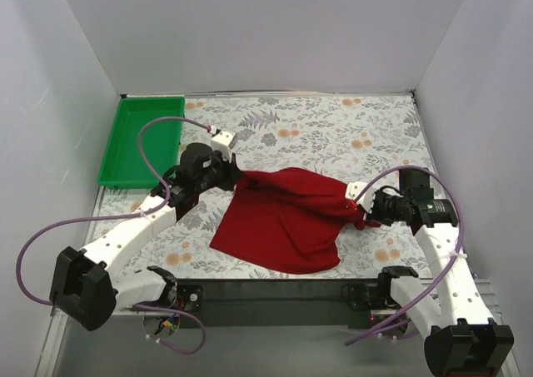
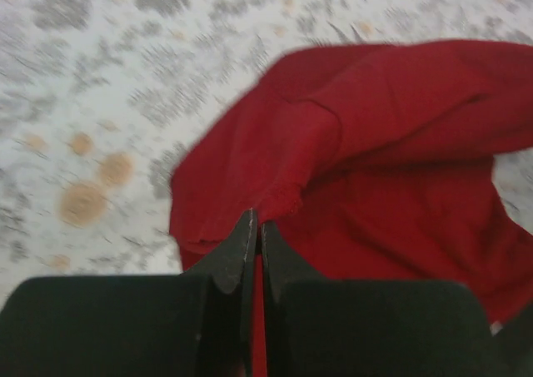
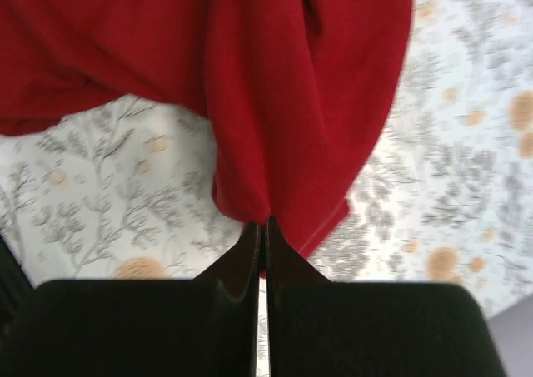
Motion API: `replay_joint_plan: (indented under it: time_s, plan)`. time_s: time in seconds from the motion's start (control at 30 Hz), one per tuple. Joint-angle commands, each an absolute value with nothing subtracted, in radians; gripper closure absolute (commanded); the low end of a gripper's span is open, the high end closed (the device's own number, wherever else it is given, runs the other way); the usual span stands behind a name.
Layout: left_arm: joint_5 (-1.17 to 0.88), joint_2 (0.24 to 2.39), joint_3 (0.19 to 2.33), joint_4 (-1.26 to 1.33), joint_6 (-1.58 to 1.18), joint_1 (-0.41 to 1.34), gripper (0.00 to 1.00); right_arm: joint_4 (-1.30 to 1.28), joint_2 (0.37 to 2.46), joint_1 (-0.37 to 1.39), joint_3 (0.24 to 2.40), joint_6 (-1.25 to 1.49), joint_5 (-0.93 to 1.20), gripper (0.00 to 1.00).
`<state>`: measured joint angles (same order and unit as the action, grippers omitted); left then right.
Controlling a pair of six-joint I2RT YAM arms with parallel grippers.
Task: Fold and stack the t-shirts
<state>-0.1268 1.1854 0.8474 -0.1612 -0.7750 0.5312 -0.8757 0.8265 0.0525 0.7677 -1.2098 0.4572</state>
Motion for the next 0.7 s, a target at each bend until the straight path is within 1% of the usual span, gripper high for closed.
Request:
replay_joint_plan:
  time_s: [0.0,0.07,0.1,0.17,0.2,0.23,0.3,0.33,0.37,0.43,0.57,0.67]
  plan:
    - [-0.450,1.092,0.746,-0.169,-0.940,0.531,1.00,-0.999,0.822,0.051,0.720,-1.344,0.449,0.99]
    - [-0.537,1.080,0.707,-0.169,-0.998,0.537,1.00,-1.003,0.824,0.049,0.721,-1.345,0.459,0.99]
    - [-0.563,1.077,0.672,-0.172,-1.014,0.546,1.00,-1.005,0.827,0.051,0.727,-1.342,0.468,0.88]
    - [-0.639,1.069,0.647,-0.173,-1.029,0.569,1.00,-1.006,0.834,0.051,0.771,-1.330,0.511,0.78]
    - [-0.652,1.068,0.634,-0.178,-1.031,0.577,1.00,-1.008,0.850,0.051,0.793,-1.310,0.529,0.71]
    - [-0.663,1.071,0.617,-0.189,-1.031,0.584,1.00,-1.009,0.859,0.051,0.813,-1.302,0.573,0.57]
    - [-0.693,1.091,0.603,-0.204,-1.032,0.615,1.00,-1.011,0.894,0.052,0.868,-1.281,0.627,0.35]
    - [-0.702,1.107,0.594,-0.216,-1.034,0.627,1.00,-1.011,0.911,0.051,0.883,-1.261,0.687,0.21]
    - [-0.710,1.124,0.595,-0.227,-1.035,0.641,1.00,-1.012,0.928,0.051,0.902,-1.252,0.718,0.18]
    - [-0.697,1.181,0.600,-0.262,-1.034,0.692,1.00,-1.012,0.988,0.060,0.948,-1.226,0.793,0.15]
    - [-0.621,1.252,0.626,-0.308,-1.028,0.768,1.00,-1.008,1.109,0.106,1.021,-1.165,0.891,0.15]
    - [-0.591,1.272,0.638,-0.322,-1.040,0.792,0.98,-1.000,1.236,0.207,1.093,-1.103,0.914,0.15]
